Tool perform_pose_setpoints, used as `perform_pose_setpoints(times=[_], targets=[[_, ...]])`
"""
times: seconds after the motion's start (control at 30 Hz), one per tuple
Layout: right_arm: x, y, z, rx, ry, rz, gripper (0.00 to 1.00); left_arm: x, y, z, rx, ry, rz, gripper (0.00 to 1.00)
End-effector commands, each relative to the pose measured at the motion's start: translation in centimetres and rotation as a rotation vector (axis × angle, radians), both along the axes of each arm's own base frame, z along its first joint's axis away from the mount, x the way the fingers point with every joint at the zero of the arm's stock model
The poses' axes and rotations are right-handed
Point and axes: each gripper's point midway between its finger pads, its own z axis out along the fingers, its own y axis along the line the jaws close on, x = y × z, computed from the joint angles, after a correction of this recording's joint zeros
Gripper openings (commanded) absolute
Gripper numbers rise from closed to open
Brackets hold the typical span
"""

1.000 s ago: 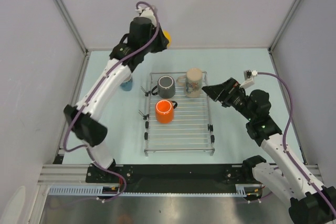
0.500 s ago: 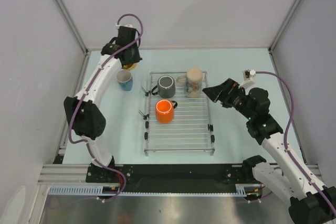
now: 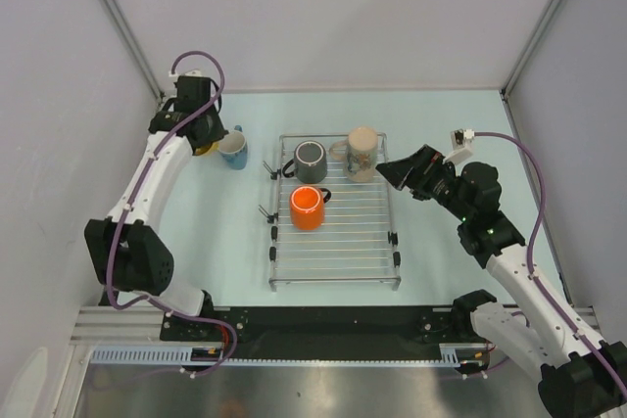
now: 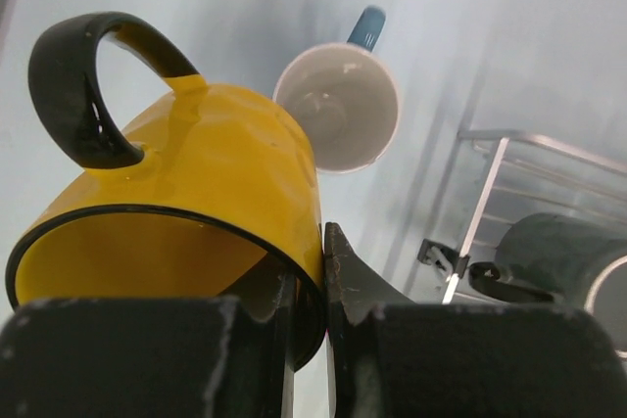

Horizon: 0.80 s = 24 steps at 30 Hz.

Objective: Unload the cups from the dish rack

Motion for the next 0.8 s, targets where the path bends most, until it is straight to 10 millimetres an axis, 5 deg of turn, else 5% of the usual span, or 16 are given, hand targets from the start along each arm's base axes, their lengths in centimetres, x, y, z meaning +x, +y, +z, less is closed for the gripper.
perform_pose_setpoints(times=[0.0,0.33,0.77], targets=[[-0.1,-0.1,0.8,-0.002,-0.04,0.003,1.0,-0.6,-0.4,0.0,-0.069,-0.064,0.003,0.0],[0.3,0.2,0.1,0.002,-0.022,0.011,1.0,-4.4,-1.0,-6.1,-0.106,0.053,-0.023,0.0],[0.3,0.0,-0.3,-0.005,-0.009,-0.006,1.0,-4.0,-2.3,-11.3,-0.176,0.169,-0.011,0.0]])
